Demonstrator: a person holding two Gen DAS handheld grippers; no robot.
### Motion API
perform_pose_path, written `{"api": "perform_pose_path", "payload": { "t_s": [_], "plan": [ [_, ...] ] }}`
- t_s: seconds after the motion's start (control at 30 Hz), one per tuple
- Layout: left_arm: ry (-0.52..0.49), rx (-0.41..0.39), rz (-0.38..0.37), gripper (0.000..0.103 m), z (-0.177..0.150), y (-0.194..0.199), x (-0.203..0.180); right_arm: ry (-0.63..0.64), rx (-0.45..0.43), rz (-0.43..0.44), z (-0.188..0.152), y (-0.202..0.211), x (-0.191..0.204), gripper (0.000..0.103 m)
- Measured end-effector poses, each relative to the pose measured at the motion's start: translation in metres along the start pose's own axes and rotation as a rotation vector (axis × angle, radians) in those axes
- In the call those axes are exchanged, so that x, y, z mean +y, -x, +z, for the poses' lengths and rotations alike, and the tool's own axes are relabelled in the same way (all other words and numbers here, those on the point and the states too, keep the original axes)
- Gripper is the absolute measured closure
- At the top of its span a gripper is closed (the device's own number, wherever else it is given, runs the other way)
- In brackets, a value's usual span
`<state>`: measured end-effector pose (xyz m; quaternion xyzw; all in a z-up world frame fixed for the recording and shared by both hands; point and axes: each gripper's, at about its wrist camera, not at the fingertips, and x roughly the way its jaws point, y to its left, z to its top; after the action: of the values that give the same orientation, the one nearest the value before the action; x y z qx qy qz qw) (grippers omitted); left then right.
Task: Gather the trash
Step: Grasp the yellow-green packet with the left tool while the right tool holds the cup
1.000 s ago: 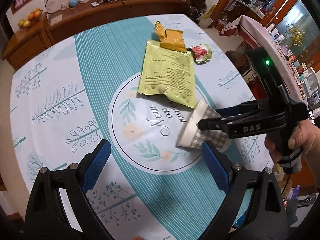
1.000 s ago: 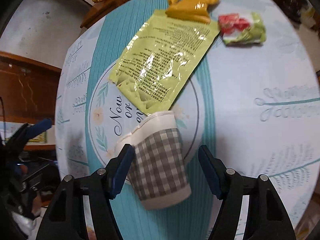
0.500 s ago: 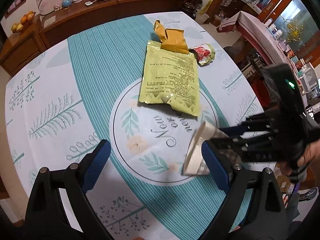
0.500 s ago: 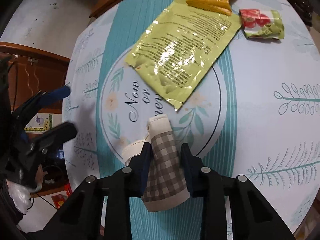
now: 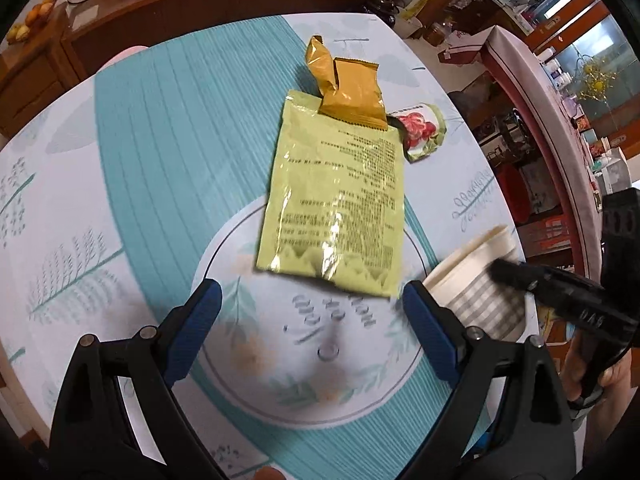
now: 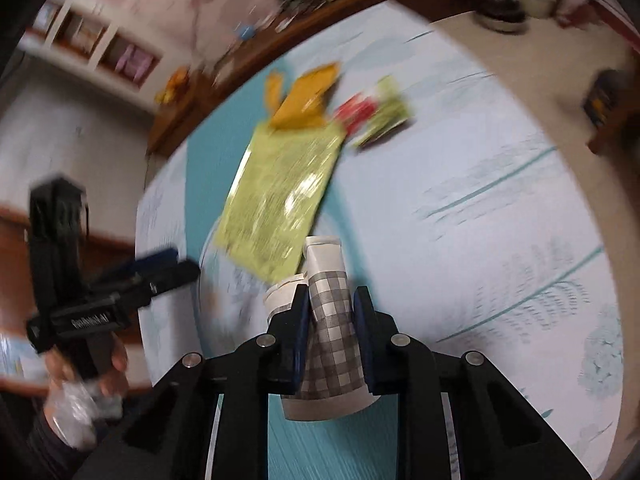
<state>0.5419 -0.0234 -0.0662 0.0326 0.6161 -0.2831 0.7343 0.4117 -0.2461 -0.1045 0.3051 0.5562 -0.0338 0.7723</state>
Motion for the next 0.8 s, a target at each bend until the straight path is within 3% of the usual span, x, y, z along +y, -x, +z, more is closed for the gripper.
{"api": "perform_pose_path", "payload": {
  "t_s": [0.13, 0.3, 0.5, 0.8],
  "plan": [
    [-0.013, 0.03, 0.002, 0.013, 0.015, -0.016, -0.004, -0.131, -0.09, -0.016, 0.012, 0.015, -0.031, 0.082],
    [-0.033, 0.062, 0.021, 0.013, 0.031, -0.035, -0.008, -0.193, -0.154, -0.059, 0.011, 0.015, -0.035, 0.082],
    [-0.037, 0.115, 0.04, 0.013, 0.041, -0.059, -0.009, -0.173, -0.171, -0.1, 0.018, 0.011, -0.029, 0.082],
    [-0.068, 0.122, 0.025, 0.013, 0.047, -0.071, -0.024, -0.153, -0.147, -0.107, 0.021, -0.015, -0.018, 0.082]
  ]
}}
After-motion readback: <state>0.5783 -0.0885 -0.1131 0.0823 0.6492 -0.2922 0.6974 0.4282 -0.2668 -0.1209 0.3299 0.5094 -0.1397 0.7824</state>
